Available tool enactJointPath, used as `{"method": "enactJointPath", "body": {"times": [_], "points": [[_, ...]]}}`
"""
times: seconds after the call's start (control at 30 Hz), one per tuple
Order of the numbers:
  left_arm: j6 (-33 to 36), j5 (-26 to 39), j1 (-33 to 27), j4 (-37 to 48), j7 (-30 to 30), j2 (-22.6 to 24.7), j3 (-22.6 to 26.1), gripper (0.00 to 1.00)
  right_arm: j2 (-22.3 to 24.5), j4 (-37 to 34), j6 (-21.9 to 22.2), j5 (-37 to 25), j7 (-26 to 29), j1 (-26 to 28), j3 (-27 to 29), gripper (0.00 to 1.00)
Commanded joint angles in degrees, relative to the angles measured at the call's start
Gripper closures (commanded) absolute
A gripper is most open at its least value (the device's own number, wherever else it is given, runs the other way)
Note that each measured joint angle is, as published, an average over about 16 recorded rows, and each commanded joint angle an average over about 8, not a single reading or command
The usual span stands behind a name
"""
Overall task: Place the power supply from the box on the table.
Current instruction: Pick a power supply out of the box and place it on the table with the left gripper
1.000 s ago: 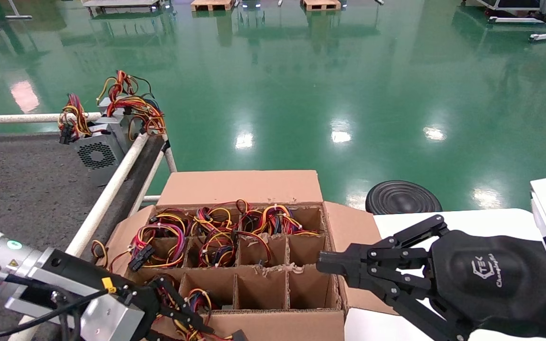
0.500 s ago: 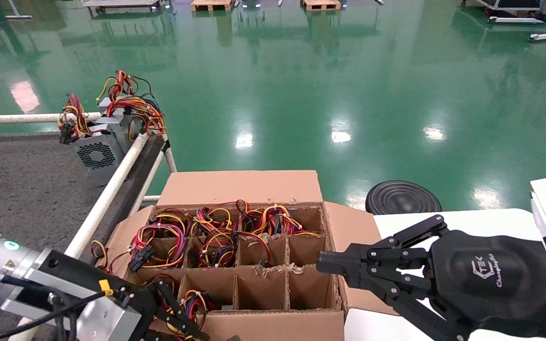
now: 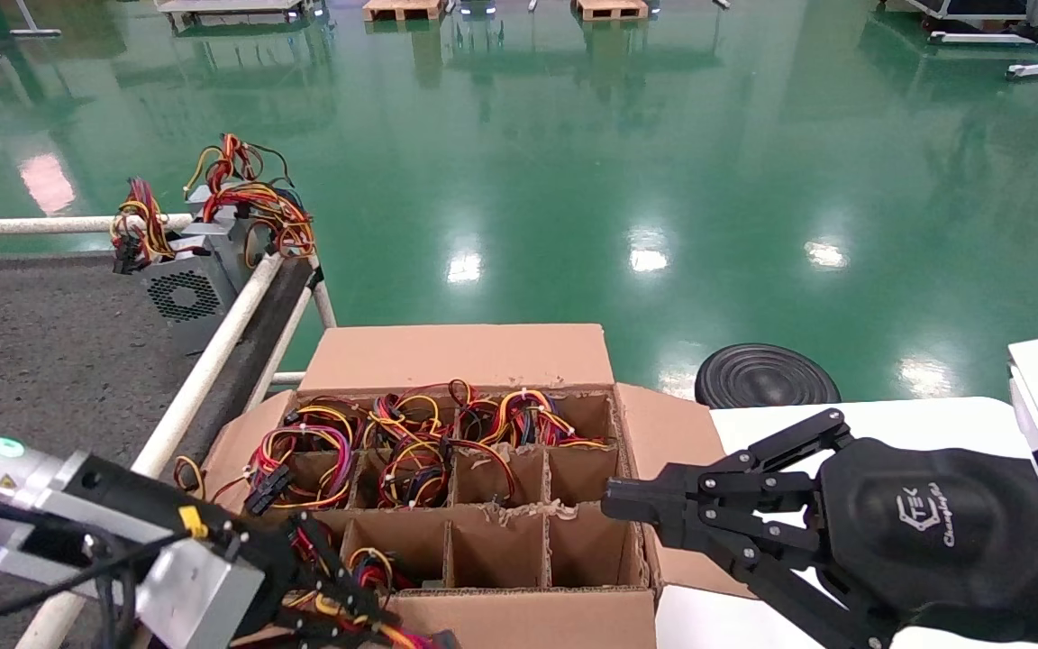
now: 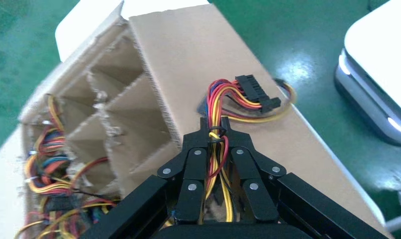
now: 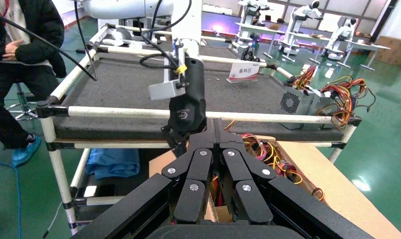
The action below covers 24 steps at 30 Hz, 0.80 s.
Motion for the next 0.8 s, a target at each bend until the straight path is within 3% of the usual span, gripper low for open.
{"method": "enactJointPath", "body": {"times": [0.03, 0.8], "points": [[-0.1, -0.3, -0.3, 0.0, -0.3, -0.1, -0.5, 1.0, 0.0, 0.0, 0.0, 0.0, 0.0, 0.0, 0.0, 1.0], [-1.1, -0.9, -10.4, -4.3, -5.4, 0.0, -14.4, 1.0, 0.0, 0.0, 0.0, 0.0, 0.0, 0.0, 0.0, 1.0]]}}
